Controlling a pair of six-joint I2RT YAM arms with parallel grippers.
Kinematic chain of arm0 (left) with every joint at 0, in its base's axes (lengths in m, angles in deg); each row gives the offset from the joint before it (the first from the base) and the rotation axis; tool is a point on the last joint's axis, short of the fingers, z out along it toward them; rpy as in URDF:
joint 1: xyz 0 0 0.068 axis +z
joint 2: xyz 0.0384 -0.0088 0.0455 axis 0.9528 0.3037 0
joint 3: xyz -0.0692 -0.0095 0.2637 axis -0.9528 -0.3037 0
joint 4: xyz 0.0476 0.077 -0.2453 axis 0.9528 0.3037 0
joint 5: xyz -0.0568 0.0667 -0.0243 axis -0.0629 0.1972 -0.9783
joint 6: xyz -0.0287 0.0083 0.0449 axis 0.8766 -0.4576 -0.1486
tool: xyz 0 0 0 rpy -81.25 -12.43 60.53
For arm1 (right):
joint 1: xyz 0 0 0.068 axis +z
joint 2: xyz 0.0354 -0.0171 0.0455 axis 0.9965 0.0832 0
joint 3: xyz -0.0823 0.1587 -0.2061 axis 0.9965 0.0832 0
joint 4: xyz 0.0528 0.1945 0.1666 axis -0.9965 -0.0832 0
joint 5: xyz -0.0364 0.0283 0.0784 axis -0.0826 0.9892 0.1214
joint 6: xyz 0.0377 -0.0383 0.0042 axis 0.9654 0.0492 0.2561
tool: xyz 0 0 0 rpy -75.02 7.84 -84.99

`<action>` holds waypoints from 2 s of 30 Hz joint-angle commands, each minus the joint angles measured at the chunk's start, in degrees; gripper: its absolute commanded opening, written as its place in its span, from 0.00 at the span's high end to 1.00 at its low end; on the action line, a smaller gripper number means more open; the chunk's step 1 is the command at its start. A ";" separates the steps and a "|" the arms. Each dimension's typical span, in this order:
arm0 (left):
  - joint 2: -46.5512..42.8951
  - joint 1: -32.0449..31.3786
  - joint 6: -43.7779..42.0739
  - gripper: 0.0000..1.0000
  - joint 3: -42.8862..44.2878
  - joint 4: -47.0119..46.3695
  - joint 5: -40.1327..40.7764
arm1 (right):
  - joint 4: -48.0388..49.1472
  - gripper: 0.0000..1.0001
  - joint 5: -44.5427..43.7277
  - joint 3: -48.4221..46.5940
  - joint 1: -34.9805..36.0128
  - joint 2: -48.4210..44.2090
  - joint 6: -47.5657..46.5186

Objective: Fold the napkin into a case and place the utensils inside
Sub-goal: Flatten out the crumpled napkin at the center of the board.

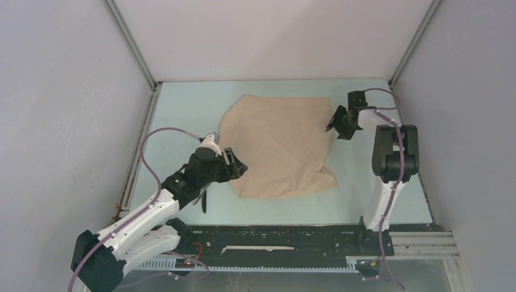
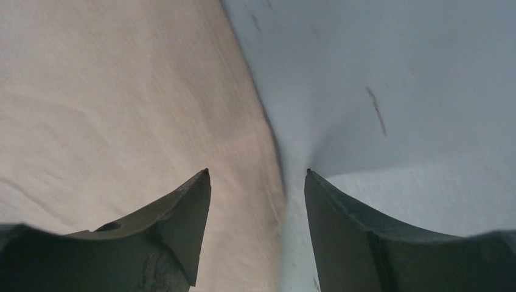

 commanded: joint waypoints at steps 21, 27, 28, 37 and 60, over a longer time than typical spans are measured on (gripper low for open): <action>9.91 8.42 1.93 0.28 12.35 -4.18 -5.84 | -19.18 1.00 -13.34 -42.74 0.22 23.02 2.75; 20.88 11.87 8.13 0.25 18.05 -8.89 -10.24 | -22.62 1.00 -15.87 -51.93 -2.27 27.95 -3.26; 23.80 12.72 9.22 0.25 19.48 -9.45 -10.38 | -22.92 1.00 -16.44 -51.89 -2.83 27.94 -4.08; 45.86 17.19 6.70 0.04 36.93 -8.68 -3.86 | -29.10 0.59 -17.51 -53.59 -4.56 25.02 -10.67; 88.38 21.80 28.23 0.07 65.40 -46.31 -22.74 | -5.45 0.21 6.02 8.84 -7.72 -30.91 -5.73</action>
